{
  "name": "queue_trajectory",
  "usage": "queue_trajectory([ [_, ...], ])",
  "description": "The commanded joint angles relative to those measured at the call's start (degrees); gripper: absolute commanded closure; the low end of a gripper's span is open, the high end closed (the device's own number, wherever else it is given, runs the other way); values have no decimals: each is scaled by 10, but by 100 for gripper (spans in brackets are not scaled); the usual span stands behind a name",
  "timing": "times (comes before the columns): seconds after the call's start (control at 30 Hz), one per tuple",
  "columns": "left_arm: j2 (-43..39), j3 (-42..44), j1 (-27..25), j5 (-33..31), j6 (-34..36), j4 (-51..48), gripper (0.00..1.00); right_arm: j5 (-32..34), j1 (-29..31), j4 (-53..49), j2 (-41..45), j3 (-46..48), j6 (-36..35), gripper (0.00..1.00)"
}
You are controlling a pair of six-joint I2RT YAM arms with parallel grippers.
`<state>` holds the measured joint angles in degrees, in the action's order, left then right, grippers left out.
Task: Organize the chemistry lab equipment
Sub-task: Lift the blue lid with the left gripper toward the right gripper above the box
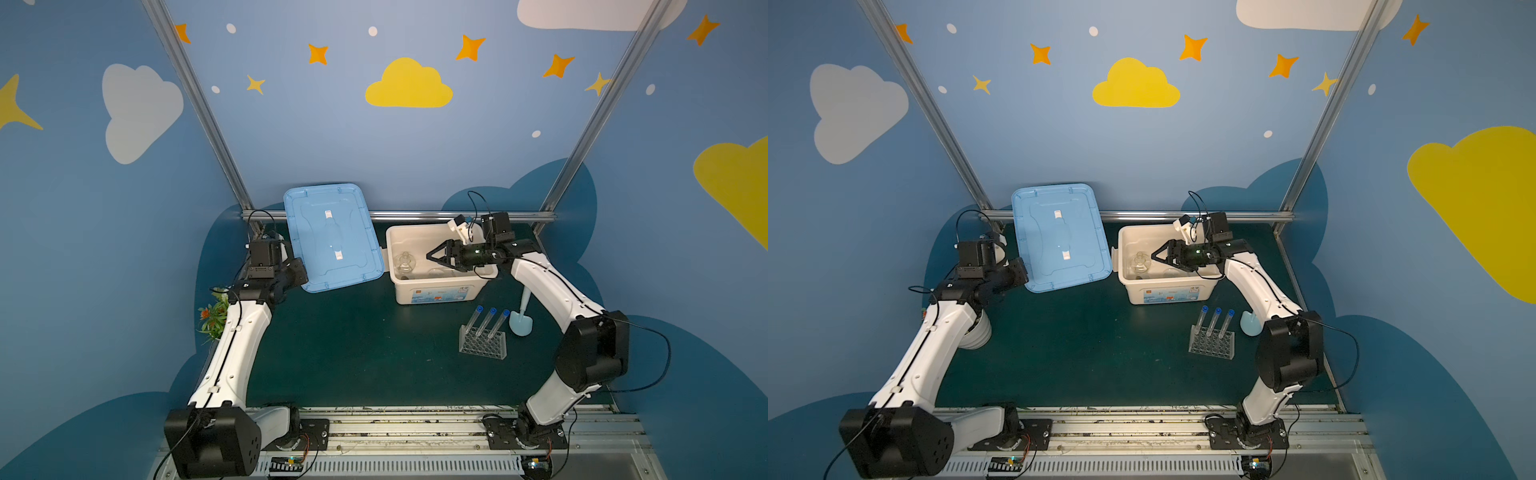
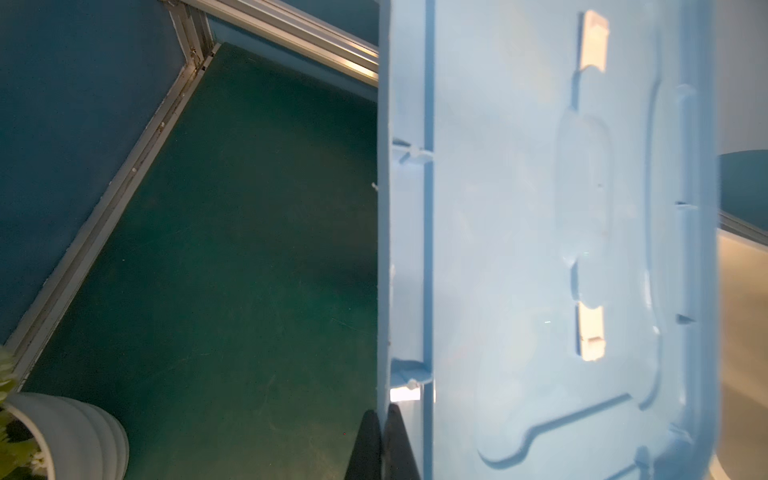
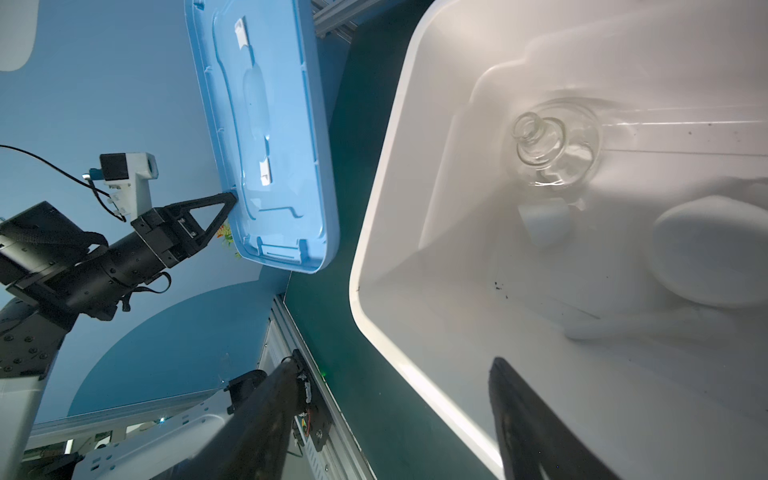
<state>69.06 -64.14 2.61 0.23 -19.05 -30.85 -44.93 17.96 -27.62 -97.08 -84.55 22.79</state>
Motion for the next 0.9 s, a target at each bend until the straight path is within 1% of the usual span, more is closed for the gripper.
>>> queue_trajectory([
  [0.0,-20,-21,0,8,6,14,97,-21,6,25,-17,-20,10,27],
  [0.17,-37,-18,-4,45,-6,31,97,-41,9,51,-34,-26,26,27],
  [0.37,-35,-9,-27,81,-16,60,97,-69,22,90,-37,-30,48,26],
  [0.53,-31,-13,-52,85,-25,73,97,-85,30,99,-52,-37,61,26],
  [0.87,-5,-22,-96,84,-41,98,97,-114,38,170,-58,-27,115,27],
])
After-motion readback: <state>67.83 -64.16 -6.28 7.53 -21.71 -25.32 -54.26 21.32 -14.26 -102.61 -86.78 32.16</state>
